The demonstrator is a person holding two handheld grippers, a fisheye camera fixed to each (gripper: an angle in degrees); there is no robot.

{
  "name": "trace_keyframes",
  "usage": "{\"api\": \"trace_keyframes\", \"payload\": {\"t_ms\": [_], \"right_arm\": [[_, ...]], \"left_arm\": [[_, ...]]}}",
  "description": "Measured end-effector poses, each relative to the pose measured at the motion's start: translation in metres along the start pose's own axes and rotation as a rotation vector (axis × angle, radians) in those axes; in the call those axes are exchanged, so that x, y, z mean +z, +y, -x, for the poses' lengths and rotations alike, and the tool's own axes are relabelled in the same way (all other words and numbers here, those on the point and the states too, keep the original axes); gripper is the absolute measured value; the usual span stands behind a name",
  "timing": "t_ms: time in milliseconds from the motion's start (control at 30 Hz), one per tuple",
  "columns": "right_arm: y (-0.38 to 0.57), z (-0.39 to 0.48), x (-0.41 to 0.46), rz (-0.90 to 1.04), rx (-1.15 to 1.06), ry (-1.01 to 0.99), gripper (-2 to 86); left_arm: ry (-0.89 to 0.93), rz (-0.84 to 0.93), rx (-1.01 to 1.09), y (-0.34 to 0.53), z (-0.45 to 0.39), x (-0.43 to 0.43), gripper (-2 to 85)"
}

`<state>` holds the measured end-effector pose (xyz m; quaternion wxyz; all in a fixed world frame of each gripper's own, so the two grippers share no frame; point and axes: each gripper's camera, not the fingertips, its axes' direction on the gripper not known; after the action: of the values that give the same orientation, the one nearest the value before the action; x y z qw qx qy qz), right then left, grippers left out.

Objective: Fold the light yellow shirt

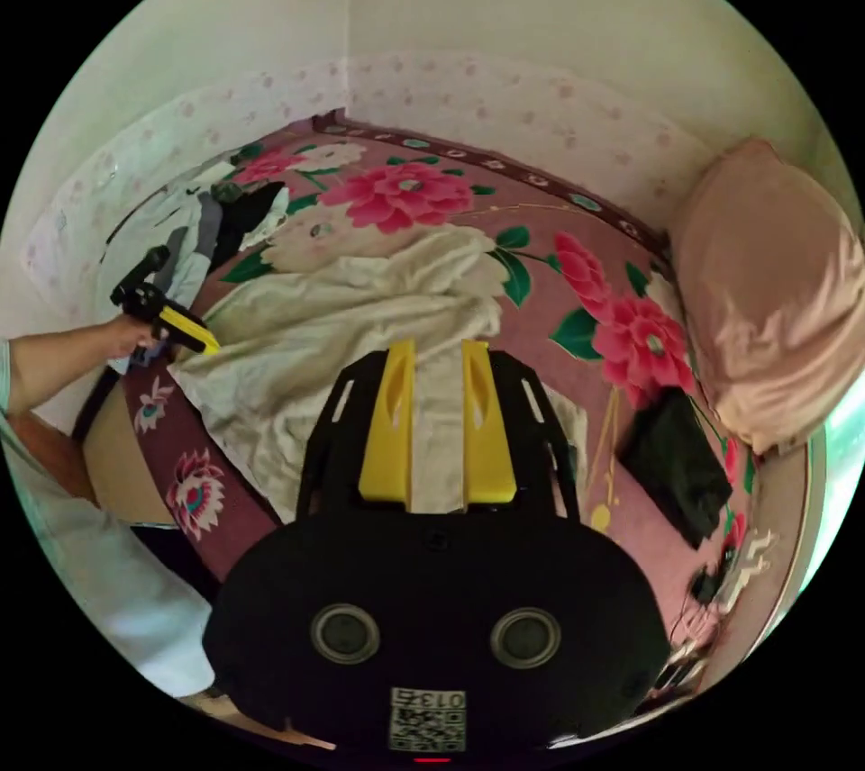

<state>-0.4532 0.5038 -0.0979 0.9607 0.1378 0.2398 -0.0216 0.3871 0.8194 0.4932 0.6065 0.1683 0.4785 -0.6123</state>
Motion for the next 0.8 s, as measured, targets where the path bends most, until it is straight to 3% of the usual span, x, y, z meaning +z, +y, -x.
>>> {"api": "trace_keyframes", "payload": {"t_ms": [167,267,500,567,667,800], "right_arm": [[0.186,-0.076,0.014,0.277,0.337,-0.003,11.6],[0.223,-0.093,0.045,0.293,0.443,-0.025,11.7],[0.211,-0.089,0.15,0.422,0.367,-0.116,5.6],[0.203,-0.072,0.157,0.468,0.223,-0.077,2.4],[0.199,-0.047,0.129,0.355,0.097,0.115,1.4],[0.216,-0.057,0.109,0.185,0.229,0.173,1.1]], "left_arm": [[-0.027,0.042,-0.014,0.028,-0.002,0.016,13.0],[-0.086,0.103,-0.014,0.027,-0.009,0.034,11.4],[-0.375,0.224,0.122,-0.006,-0.044,0.053,2.2],[-0.411,0.198,0.126,-0.011,-0.051,0.049,1.5],[-0.436,0.056,0.128,-0.01,-0.066,0.027,1.2],[-0.479,-0.044,0.12,-0.01,-0.067,0.02,1.7]]}}
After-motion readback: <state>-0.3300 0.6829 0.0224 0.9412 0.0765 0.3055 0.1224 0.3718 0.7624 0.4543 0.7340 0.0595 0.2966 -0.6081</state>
